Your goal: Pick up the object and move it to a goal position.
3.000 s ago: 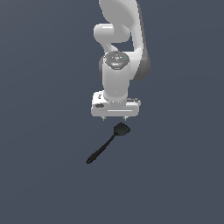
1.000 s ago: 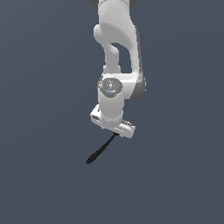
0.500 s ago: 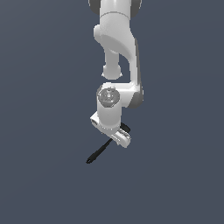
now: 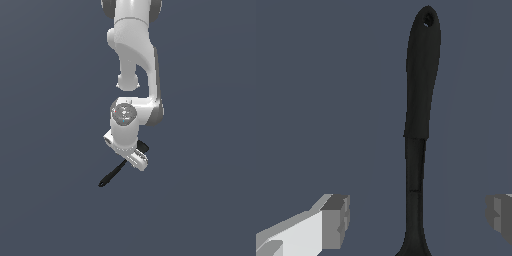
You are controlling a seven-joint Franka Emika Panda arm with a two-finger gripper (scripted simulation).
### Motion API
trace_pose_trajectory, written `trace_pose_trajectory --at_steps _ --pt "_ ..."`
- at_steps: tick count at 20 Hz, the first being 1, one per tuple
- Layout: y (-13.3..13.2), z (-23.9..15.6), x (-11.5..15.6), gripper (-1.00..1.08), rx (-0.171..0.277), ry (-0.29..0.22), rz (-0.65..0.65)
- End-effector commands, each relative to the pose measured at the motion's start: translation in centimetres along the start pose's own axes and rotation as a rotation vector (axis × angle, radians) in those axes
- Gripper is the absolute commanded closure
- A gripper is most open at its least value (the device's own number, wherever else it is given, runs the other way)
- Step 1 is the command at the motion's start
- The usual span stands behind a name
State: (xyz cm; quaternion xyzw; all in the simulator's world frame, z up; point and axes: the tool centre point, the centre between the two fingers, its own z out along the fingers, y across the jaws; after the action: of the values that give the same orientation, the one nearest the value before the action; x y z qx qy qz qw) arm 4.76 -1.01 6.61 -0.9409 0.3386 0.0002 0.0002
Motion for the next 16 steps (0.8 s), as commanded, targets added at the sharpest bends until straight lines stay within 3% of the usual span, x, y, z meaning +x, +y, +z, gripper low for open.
trace_pose_trajectory --at_steps 1,14,15,16 --pt "0.0 0.5 0.0 -0.92 0.000 0.000 0.001" --pt "0.0 4.9 0.1 -0.92 0.000 0.000 0.005" --pt "0.0 4.9 0.1 1.08 0.000 0.000 0.005" --pt "0.0 4.9 0.1 1.08 0.000 0.000 0.005"
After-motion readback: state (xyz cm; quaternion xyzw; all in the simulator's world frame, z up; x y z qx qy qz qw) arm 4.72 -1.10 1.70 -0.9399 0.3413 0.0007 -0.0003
